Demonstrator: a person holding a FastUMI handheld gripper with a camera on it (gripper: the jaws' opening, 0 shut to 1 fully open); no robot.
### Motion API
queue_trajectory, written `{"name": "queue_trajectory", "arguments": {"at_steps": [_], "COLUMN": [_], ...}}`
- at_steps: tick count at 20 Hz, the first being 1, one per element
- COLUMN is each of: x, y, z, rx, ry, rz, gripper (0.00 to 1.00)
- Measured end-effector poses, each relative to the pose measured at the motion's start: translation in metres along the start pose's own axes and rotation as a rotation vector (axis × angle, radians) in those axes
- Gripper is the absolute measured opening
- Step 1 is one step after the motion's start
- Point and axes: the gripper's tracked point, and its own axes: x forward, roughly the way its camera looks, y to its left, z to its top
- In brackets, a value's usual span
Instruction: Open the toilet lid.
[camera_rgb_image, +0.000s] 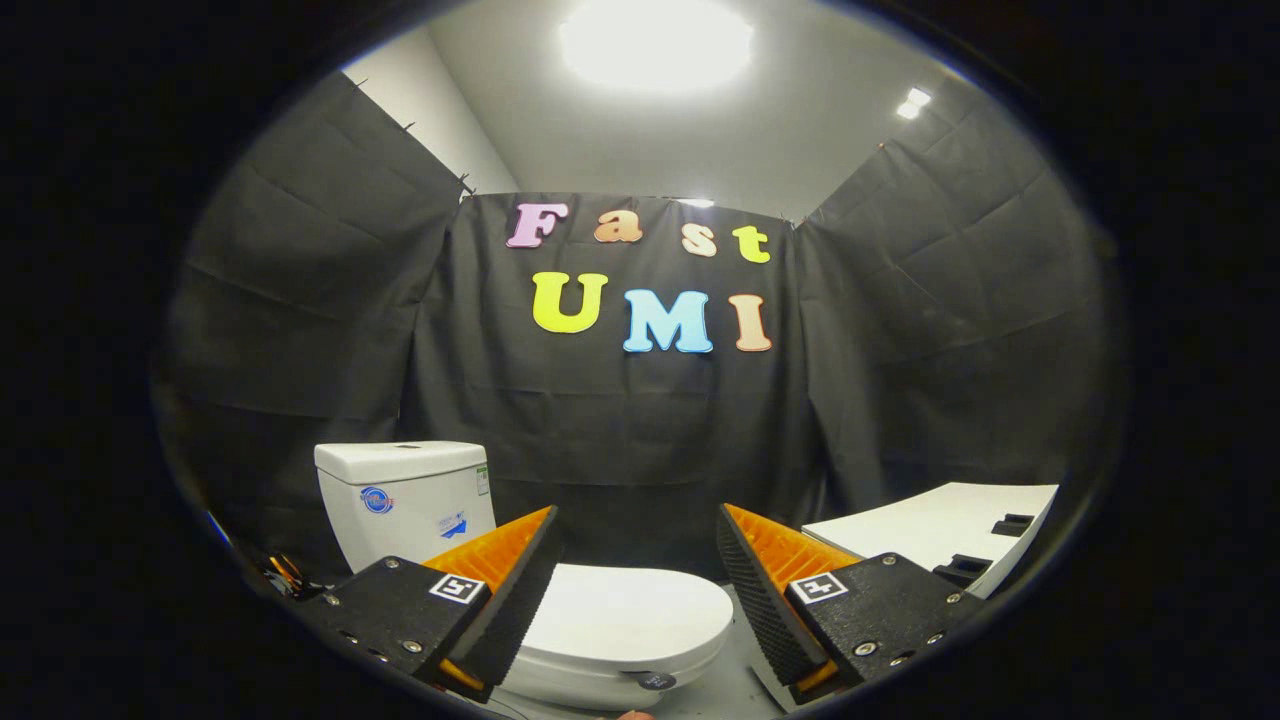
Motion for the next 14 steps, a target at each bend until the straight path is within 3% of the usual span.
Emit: {"name": "queue_trajectory", "arguments": {"at_steps": [8, 14], "x": [0.006, 0.015], "y": [-0.005, -0.006], "z": [-0.008, -0.026], "rx": [-0.002, 0.141], "ry": [0.021, 0.01], "rz": [-0.025, -0.036], "gripper": [0.95, 0.95]}}
